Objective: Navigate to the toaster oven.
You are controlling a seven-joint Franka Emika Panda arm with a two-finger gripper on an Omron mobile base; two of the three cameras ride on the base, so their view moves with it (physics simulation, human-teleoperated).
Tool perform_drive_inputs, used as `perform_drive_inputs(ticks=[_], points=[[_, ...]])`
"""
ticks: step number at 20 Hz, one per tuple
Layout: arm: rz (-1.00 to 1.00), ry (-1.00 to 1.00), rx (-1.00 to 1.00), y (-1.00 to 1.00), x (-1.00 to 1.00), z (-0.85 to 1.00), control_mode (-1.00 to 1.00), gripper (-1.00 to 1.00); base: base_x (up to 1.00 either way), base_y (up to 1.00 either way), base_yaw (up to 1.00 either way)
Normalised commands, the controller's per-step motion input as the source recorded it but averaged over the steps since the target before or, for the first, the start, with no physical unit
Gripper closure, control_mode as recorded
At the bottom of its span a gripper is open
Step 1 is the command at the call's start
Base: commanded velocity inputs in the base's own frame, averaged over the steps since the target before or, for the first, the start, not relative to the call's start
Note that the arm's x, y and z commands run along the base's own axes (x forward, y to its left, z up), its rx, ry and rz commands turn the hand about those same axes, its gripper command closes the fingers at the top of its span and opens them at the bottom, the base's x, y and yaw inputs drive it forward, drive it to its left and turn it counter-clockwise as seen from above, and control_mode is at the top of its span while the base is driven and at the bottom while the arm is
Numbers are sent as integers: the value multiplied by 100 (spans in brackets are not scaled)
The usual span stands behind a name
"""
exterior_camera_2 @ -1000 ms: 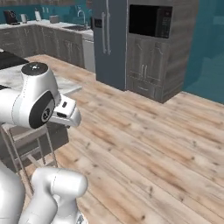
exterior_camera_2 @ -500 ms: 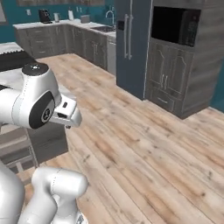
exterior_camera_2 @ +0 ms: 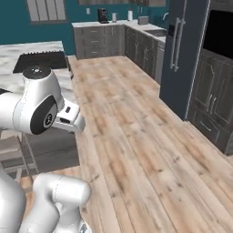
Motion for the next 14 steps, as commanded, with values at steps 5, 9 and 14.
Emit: perform_drive_inputs(ticks=[5,9,14], points=[[0,0,0,0,0,0,100,-100,100,-83,50],[0,0,0,0,0,0,100,-100,100,-100,31],[0,0,0,0,0,0,100,-100,100,-100,29]])
